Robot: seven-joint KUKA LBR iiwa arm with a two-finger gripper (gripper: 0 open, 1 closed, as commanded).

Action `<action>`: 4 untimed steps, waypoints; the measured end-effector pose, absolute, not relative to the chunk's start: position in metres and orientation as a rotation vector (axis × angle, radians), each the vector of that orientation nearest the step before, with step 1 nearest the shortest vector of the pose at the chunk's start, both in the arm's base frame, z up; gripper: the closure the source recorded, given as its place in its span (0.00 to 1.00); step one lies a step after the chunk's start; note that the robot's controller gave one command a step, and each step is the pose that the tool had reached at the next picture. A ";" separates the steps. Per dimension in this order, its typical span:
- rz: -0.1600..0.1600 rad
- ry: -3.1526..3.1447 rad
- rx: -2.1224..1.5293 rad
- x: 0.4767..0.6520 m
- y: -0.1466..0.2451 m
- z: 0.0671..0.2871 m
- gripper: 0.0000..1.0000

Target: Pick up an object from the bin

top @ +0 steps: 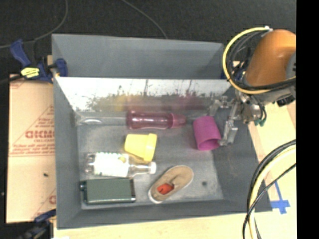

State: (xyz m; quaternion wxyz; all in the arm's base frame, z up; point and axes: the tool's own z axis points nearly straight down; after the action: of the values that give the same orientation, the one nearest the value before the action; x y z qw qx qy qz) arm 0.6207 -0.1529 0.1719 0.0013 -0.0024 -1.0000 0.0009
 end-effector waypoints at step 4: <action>0.009 -3.180 -0.101 0.603 -0.101 0.081 0.00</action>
Offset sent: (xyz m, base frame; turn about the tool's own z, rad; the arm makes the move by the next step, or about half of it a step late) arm -0.0305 0.0117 -0.1019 -0.0394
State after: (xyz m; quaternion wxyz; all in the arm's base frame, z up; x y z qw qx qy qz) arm 0.6029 -0.1007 0.0812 -0.0201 -0.0319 -0.9993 0.0028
